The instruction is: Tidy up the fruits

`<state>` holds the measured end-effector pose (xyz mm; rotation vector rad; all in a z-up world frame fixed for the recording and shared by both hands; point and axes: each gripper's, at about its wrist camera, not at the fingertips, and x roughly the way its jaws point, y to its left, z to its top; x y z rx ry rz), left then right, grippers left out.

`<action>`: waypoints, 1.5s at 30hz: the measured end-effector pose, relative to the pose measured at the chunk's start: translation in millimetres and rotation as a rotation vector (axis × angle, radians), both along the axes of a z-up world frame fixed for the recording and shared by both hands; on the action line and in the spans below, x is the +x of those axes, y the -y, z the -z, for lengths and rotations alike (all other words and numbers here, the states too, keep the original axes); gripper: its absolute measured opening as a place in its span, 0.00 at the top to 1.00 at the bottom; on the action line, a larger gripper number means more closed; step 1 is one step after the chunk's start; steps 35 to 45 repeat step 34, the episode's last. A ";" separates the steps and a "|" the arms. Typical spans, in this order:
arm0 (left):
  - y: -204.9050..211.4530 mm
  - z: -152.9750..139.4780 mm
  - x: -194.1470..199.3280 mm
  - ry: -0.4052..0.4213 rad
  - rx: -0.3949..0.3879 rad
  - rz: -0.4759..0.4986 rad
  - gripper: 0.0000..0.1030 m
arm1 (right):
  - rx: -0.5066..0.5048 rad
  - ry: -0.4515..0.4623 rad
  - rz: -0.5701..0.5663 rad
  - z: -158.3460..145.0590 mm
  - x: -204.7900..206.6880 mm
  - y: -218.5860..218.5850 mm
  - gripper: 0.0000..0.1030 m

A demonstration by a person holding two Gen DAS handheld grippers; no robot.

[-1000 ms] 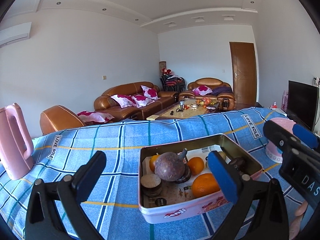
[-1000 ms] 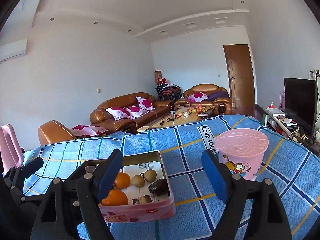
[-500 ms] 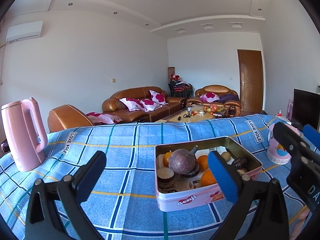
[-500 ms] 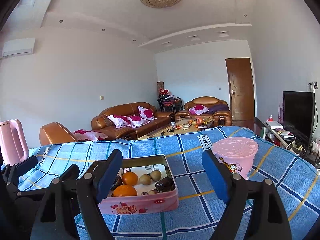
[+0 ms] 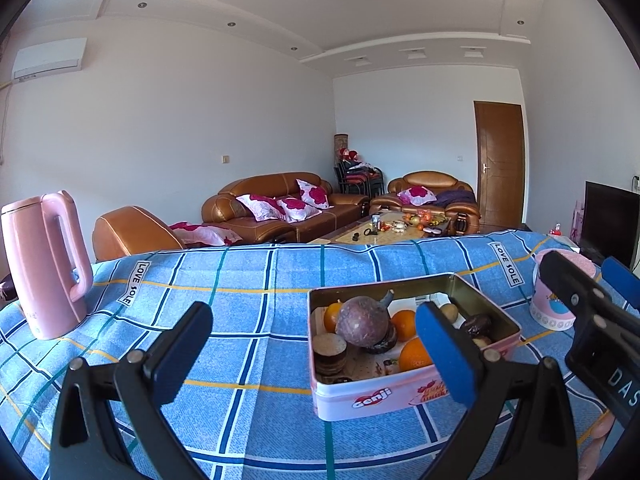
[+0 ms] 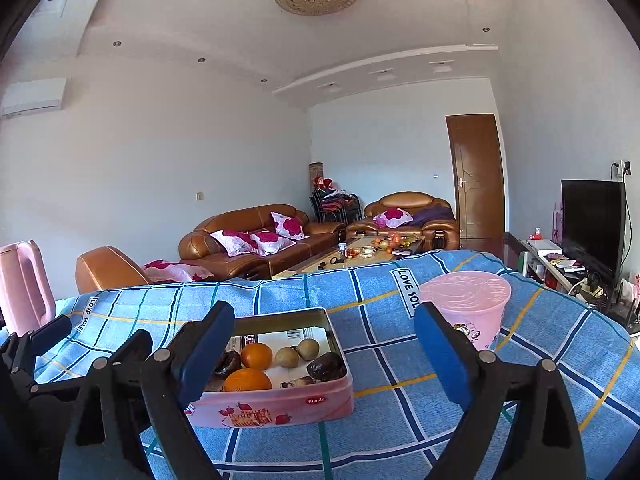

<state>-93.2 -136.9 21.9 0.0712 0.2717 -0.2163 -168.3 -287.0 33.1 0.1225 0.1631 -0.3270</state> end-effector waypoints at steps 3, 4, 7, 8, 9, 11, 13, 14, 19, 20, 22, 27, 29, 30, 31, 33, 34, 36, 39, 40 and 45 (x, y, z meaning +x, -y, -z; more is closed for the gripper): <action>-0.1 0.0 0.2 0.000 0.000 0.000 0.00 | 0.001 0.001 0.001 -0.2 0.0 0.1 0.10; -0.3 0.0 0.2 0.000 0.000 -0.001 0.00 | 0.001 0.001 0.001 0.0 0.1 0.0 0.10; -0.2 0.1 0.1 -0.002 -0.001 -0.001 0.00 | 0.000 0.001 0.000 0.1 0.0 0.3 0.10; -0.2 0.1 0.0 -0.002 -0.001 -0.001 0.00 | 0.000 0.000 0.001 0.1 0.0 0.3 0.10; -0.3 0.1 0.3 -0.001 -0.001 0.000 0.00 | -0.001 -0.001 0.001 0.2 -0.2 0.3 0.10; -0.3 0.1 0.1 -0.001 0.000 0.000 0.00 | -0.002 -0.002 0.003 0.3 -0.5 0.4 0.10; -0.3 0.1 0.4 -0.002 0.000 0.000 0.00 | -0.002 -0.002 0.004 0.3 -0.8 0.4 0.10; -0.4 0.1 0.3 -0.003 0.000 0.001 0.00 | -0.002 -0.002 0.004 0.3 -1.1 0.6 0.10; 1.3 1.4 1.4 -0.018 0.003 0.015 0.00 | -0.004 -0.005 0.006 0.2 -1.7 0.2 0.10; 1.7 1.5 1.1 -0.019 0.005 0.012 0.00 | -0.004 -0.006 0.007 0.3 -2.1 0.0 0.10; 3.3 1.7 2.9 -0.027 0.006 0.009 0.00 | -0.003 -0.011 0.009 0.4 -1.4 0.4 0.10; 2.6 2.3 5.4 -0.045 -0.022 0.057 0.00 | 0.008 -0.025 0.019 1.4 0.9 2.1 0.10; 3.9 2.4 4.8 -0.044 -0.020 0.055 0.00 | 0.010 -0.026 0.019 1.8 0.2 2.1 0.10; 4.2 2.3 4.4 -0.042 -0.019 0.054 0.00 | 0.010 -0.027 0.020 1.7 0.8 1.8 0.10; 4.2 2.1 3.9 -0.041 -0.019 0.055 0.00 | 0.010 -0.029 0.022 1.5 1.0 1.4 0.10; 4.8 2.1 4.5 -0.045 -0.015 0.052 0.00 | 0.012 -0.029 0.025 1.5 1.6 2.3 0.10; 5.2 2.1 4.8 -0.047 -0.014 0.049 0.00 | 0.014 -0.029 0.029 1.5 2.1 3.0 0.10; 5.2 2.1 4.8 -0.047 -0.014 0.049 0.00 | 0.014 -0.029 0.029 1.5 2.1 3.0 0.10; 5.2 2.1 4.8 -0.047 -0.014 0.049 0.00 | 0.014 -0.029 0.029 1.5 2.1 3.0 0.10; 5.2 2.1 4.8 -0.047 -0.014 0.049 0.00 | 0.014 -0.029 0.029 1.5 2.1 3.0 0.10; 5.2 2.1 4.8 -0.047 -0.014 0.049 0.00 | 0.014 -0.029 0.029 1.5 2.1 3.0 0.10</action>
